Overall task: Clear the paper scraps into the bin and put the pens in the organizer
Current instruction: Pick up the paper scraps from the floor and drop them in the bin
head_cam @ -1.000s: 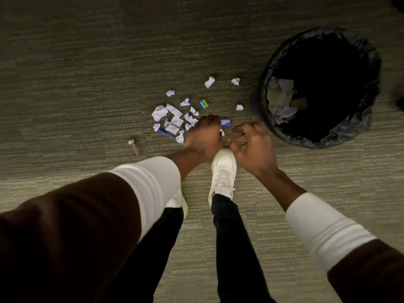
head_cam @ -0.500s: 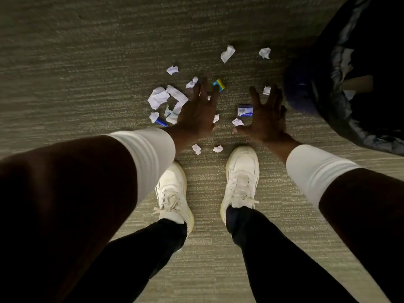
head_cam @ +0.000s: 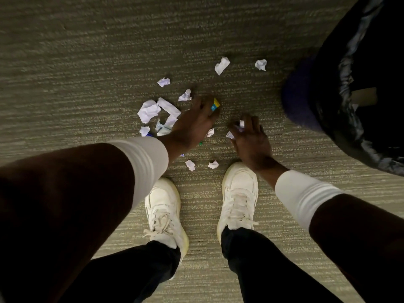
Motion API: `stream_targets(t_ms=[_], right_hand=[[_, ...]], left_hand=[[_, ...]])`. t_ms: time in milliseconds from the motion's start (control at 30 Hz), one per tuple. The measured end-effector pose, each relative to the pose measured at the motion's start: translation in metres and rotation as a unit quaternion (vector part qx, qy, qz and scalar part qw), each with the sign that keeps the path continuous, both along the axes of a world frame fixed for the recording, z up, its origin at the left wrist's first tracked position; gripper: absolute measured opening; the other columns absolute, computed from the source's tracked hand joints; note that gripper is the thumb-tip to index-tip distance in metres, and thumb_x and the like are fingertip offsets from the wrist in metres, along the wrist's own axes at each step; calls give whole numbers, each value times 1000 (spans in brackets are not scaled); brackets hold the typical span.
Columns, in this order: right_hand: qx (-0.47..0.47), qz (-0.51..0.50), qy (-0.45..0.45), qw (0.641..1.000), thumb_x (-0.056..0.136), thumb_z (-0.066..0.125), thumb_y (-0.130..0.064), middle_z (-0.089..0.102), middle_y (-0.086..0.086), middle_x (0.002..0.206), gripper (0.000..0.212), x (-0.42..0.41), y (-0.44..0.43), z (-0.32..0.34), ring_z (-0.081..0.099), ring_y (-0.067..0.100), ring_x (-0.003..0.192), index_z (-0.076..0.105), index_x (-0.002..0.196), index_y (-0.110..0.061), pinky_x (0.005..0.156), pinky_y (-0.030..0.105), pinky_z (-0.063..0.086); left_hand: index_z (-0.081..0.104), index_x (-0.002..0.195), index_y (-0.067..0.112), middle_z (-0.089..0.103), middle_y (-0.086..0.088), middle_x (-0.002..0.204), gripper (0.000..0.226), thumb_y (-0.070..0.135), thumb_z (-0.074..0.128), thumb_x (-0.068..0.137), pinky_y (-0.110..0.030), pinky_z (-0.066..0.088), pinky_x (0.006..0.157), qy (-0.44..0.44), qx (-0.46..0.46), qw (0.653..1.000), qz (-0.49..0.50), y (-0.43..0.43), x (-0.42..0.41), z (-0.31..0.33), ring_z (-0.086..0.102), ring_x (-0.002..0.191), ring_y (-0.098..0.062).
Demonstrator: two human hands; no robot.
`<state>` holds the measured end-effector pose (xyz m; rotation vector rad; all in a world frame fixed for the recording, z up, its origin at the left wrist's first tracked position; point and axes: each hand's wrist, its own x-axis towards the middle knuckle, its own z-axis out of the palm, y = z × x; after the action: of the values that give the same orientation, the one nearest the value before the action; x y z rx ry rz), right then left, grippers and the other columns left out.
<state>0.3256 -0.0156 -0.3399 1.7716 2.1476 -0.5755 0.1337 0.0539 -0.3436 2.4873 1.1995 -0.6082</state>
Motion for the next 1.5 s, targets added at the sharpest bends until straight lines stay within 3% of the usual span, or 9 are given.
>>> stream_targets(t_ms=[133,300,433,633,767,900,1033,1333,1500], right_hand=[[-11,20,18,1000,93,57,-1,51,20,139,45,-3,2,0,51,38,128,55,137,-9,76,46,63],[-10,-26,71,997,95,60,-3,58,15,132,35,-1,6,1,58,33,119,63,129,-11,85,40,59],[3,-128,144,981,92,61,-4,65,15,111,18,4,4,24,65,35,102,74,105,-10,82,42,56],[32,-237,195,951,90,63,-4,69,11,107,20,-2,0,93,70,29,90,77,101,-12,81,43,58],[66,-265,224,935,87,62,-6,69,10,103,19,-4,-1,150,70,28,83,77,99,-11,76,40,58],[83,-285,195,935,85,71,-9,70,7,109,22,-1,5,207,72,27,83,79,102,-18,77,35,61],[117,-320,195,920,84,74,-10,73,9,109,22,16,11,262,71,25,91,79,105,-15,78,22,48],[160,-448,129,870,88,71,-23,75,19,103,21,109,22,302,71,38,95,76,102,-8,81,38,53],[148,-491,106,852,88,69,-24,78,16,106,25,146,30,296,72,38,102,76,108,-12,86,39,55]], left_hand=[[47,146,5,29,-27,162,52,-5,36,97,-57,51,108,-20,11,999,-29,0,-3,-6,34,144,-51],[66,126,8,46,-24,155,39,0,39,99,-48,46,115,-42,38,996,-72,5,-8,0,47,140,-44],[66,124,8,47,-22,149,38,1,35,102,-46,38,118,-42,-9,999,-19,9,-6,20,39,145,-40],[71,111,7,57,-20,130,31,-6,52,91,-47,44,103,-117,-45,988,91,1,8,89,53,124,-39],[73,111,9,58,-18,126,30,-6,59,89,-48,46,100,-145,-71,974,159,-6,25,139,54,122,-38],[73,115,15,58,-11,129,33,-3,64,88,-44,47,104,-160,-87,962,204,-4,47,192,53,127,-32],[74,109,16,63,-10,119,26,3,67,87,-41,49,97,-217,-64,942,250,1,78,248,58,116,-31],[75,96,12,70,-11,106,18,3,76,81,-28,41,80,-343,-69,870,347,-1,171,321,65,99,-29],[76,108,13,72,-10,119,21,6,71,89,-30,52,92,-328,-104,861,375,-1,212,314,68,111,-25]])
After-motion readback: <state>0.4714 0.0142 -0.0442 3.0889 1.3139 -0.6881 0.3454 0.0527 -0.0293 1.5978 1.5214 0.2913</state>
